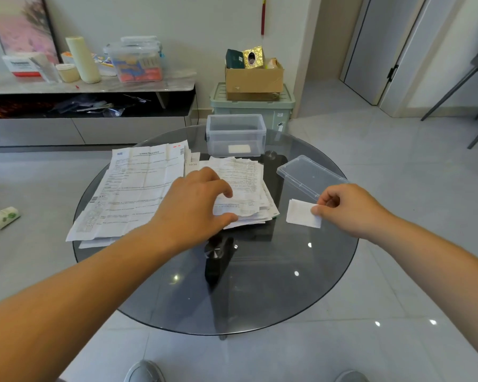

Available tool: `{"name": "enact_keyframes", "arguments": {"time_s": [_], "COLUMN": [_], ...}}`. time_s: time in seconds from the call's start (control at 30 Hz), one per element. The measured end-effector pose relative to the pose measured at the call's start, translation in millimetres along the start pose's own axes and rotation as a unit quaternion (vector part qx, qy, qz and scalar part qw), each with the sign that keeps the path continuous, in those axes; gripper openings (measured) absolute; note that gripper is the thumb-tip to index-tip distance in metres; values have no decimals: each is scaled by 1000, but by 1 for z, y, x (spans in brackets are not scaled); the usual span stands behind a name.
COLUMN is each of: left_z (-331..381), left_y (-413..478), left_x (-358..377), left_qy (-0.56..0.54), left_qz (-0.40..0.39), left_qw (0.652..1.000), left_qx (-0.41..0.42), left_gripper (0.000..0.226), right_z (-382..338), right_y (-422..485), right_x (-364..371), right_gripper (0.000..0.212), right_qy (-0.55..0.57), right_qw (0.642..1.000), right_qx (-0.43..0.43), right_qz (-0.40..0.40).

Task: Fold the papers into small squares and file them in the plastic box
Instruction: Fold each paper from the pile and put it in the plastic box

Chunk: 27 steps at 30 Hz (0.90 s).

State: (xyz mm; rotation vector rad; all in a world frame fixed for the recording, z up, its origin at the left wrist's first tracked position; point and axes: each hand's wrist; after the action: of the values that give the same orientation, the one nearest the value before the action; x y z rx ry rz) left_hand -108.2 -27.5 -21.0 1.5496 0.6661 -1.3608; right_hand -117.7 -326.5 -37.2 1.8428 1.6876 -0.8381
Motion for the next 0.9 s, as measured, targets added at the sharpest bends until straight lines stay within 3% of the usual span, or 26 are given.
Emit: {"name": "enact_keyframes", "arguments": {"time_s": [0.13,0.33,0.47,0.57,0.73,0.9], "left_z": [-17,-30,-34,-36,-37,-30], "left_y": [0,-3,-2,-1,1,0], "left_x": [2,7,10,12,12,7], "left_qy": [48,60,58,49,45,47], "left_qz": [-35,-50,-35,-16,24,68], "left_qw": [998,996,997,998,996,992], "left_qx": [11,31,37,44,73,96], "left_gripper": [51,46,39,32,18,8], "right_z": [-2,0,-11,-34,-62,-68], "right_y": [7,10,3,-8,-24,-25], "right_x": [4,3,2,6,26,49], "right_gripper": [17,4,20,25,30,44], "right_qy": [1,-8,-3,-9,-67,-113], "right_qw": [1000,1000,999,993,974,962], "right_qx": [-12,-10,-25,-92,-213,-249], "right_qz": [2,-8,45,72,26,6]}}
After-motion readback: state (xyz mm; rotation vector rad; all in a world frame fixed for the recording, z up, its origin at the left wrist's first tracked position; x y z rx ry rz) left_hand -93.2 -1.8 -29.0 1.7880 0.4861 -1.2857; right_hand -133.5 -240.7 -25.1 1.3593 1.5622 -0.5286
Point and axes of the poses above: each hand's wrist, its own y-axis towards the middle knuckle, its own x-axis out of the palm, z = x × y, and after that the axes turned 9 degrees about y, right-handed
